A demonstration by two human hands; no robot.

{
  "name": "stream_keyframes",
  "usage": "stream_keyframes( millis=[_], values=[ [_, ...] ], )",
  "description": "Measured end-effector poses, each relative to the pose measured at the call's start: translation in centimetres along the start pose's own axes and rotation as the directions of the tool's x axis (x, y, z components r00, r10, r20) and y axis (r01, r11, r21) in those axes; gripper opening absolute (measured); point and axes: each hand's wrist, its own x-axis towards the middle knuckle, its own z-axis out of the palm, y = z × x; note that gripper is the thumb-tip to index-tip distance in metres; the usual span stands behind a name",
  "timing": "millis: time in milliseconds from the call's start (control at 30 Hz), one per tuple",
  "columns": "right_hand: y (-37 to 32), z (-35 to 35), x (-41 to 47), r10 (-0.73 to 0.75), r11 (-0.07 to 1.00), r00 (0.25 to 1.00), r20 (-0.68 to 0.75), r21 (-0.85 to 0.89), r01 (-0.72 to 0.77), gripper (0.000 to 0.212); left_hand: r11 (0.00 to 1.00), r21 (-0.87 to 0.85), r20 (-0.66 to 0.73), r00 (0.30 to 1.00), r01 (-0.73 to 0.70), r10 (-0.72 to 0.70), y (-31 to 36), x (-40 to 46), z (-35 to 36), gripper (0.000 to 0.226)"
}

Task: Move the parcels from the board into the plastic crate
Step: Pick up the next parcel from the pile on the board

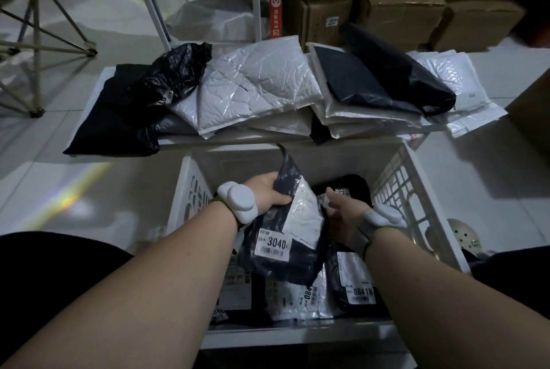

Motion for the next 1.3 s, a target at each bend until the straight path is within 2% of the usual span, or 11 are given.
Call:
stream_keyframes(
  millis=[167, 267, 333, 400, 500, 600, 667, 833, 1067, 1200, 1300],
  values=[
    [-0.3, -0.8, 0.3, -0.009, 0.978, 0.990, 0.138, 0.210, -0.020, 0.051, 0.967, 0.248, 0.000, 0.998, 0.061, -0.063, -0.9, 0.6, -0.1, 0.029],
    [0.0, -0.6, 1.1, 0.004, 0.984, 0.995, 0.103, 0.176, -0.022, 0.027, 0.822, 0.542, -0.005, 0.979, 0.174, -0.203, -0.8, 0.7, -0.3, 0.007],
    [0.2, -0.3, 1.1, -0.031, 0.992, 0.992, 0.124, 0.122, 0.016, 0.022, 0.738, 0.634, -0.041, 0.964, 0.230, -0.264, -0.7, 0.5, -0.2, 0.023],
    [0.4, -0.2, 1.4, -0.109, 0.992, 0.982, 0.156, 0.080, 0.097, 0.026, 0.780, 0.559, -0.049, 0.950, 0.281, -0.307, -0.9, 0.0, -0.5, 0.028],
    [0.3, -0.2, 1.8, -0.179, 0.984, 0.978, 0.104, 0.031, 0.177, 0.023, 0.980, 0.104, 0.056, 0.982, 0.171, -0.178, -1.8, -0.2, -1.2, 0.009],
    [0.3, -0.3, 1.8, -0.216, 0.976, 0.976, 0.019, 0.022, 0.215, 0.020, 0.942, -0.324, 0.067, 0.996, 0.084, -0.066, -2.5, 0.3, -0.9, 0.027],
    [0.4, -0.2, 2.0, -0.232, 0.973, 0.973, -0.016, 0.004, 0.232, 0.026, 0.914, -0.399, -0.001, 0.997, 0.073, -0.080, -2.7, 0.7, -0.5, 0.021],
    [0.3, 0.5, 1.4, -0.198, 0.978, 0.980, 0.033, 0.069, 0.195, 0.014, 0.986, -0.164, -0.187, 0.982, -0.002, -0.030, -2.4, 1.5, -0.6, 0.015],
    [0.5, 0.7, 0.7, -0.203, 0.979, 0.975, 0.085, 0.005, 0.204, 0.007, 0.993, -0.122, -0.150, 0.989, -0.009, -0.009, -2.4, 1.3, -0.1, 0.003],
    [0.4, 0.1, 1.2, -0.130, 0.987, 0.991, 0.017, 0.093, 0.128, 0.004, 0.996, -0.002, -0.067, 0.993, 0.094, -0.094, -3.4, 1.5, 0.0, 0.074],
    [0.2, -0.2, 1.4, -0.027, 0.978, 1.000, -0.016, 0.206, 0.029, 0.012, 0.975, 0.160, 0.064, 0.984, 0.157, -0.169, -4.1, 1.3, 0.1, 0.051]
  ],
)
